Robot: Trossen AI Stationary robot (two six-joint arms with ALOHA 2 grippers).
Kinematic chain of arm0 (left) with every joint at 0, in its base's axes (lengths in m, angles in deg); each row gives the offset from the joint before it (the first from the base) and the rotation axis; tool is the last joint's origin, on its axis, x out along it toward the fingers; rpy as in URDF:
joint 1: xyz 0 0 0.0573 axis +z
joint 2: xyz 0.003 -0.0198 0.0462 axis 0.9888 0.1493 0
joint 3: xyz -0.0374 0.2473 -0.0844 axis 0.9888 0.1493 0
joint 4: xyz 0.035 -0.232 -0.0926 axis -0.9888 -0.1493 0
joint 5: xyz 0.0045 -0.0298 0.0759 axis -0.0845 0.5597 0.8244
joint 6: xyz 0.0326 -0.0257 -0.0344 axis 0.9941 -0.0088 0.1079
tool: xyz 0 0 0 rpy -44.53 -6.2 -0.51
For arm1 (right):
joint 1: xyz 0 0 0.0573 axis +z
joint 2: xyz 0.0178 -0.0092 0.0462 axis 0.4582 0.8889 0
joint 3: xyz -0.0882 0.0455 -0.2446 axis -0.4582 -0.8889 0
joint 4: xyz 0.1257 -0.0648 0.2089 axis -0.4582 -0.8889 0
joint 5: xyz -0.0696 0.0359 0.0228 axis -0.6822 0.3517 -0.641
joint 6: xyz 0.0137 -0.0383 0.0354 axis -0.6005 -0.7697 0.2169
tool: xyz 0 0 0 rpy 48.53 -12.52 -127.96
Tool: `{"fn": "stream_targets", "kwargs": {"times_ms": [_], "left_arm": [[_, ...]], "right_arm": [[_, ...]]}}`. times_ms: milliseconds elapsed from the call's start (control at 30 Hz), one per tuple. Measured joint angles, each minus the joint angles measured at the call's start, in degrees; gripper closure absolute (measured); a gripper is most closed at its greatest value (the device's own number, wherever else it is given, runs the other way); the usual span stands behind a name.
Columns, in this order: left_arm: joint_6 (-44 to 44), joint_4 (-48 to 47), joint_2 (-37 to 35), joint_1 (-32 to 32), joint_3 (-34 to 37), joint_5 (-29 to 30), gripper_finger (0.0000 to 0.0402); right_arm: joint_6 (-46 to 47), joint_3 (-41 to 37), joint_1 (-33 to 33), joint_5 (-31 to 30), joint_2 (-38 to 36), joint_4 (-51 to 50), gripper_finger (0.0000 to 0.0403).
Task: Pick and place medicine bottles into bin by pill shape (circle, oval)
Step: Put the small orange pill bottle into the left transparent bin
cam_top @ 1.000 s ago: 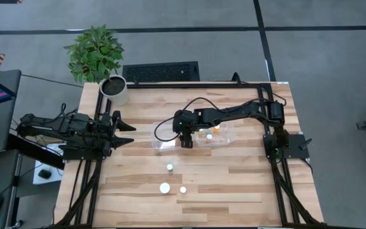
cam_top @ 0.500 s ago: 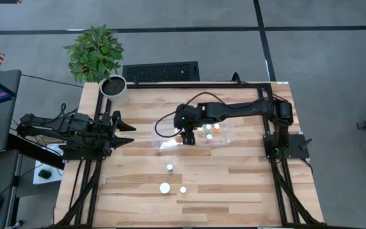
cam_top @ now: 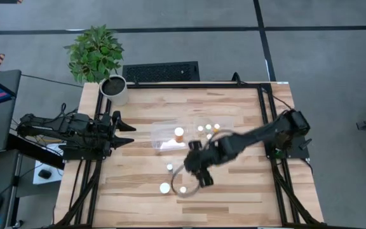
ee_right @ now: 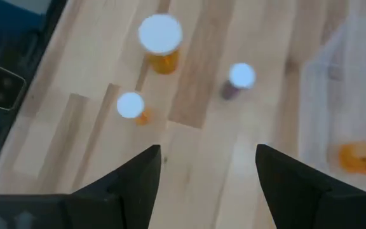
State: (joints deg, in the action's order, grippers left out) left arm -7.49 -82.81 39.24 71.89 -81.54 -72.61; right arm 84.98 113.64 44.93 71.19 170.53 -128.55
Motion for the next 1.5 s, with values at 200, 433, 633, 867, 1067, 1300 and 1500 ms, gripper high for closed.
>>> {"fn": "stream_targets", "kwargs": {"times_ms": [200, 433, 633, 867, 1067, 1300, 1500], "left_arm": [[-0.48, 0.31, -0.02, 0.00, 0.00, 0.03, 0.0166], [-1.83, 0.33, 0.00, 0.00, 0.00, 0.07, 0.0166], [-2.19, 0.50, 0.02, 0.00, 0.00, 0.07, 0.0166], [-2.25, 0.50, 0.02, 0.00, 0.00, 0.07, 0.0166], [-2.36, 0.50, 0.02, -0.02, 0.00, 0.07, 0.0166], [-2.35, 0.48, 0.02, -0.02, 0.00, 0.07, 0.0166], [-2.26, 0.48, 0.02, -0.02, 0.00, 0.46, 0.0166]], "right_arm": [[0.56, -0.05, 6.38, -5.51, 6.24, 10.07, 0.0137], [2.17, -0.03, 7.29, -6.05, 12.42, 16.15, 0.0137], [3.74, -0.09, 6.92, -5.33, 14.07, 16.60, 0.0137], [3.78, -0.05, 8.19, -5.13, 14.02, 18.15, 0.0137], [4.73, -1.45, 8.61, -4.98, 13.92, 20.70, 0.0137], [6.98, -7.12, 8.21, -4.96, 13.98, 26.66, 0.0137], [7.20, -8.22, 8.08, -4.96, 14.00, 27.83, 0.0137]]}}
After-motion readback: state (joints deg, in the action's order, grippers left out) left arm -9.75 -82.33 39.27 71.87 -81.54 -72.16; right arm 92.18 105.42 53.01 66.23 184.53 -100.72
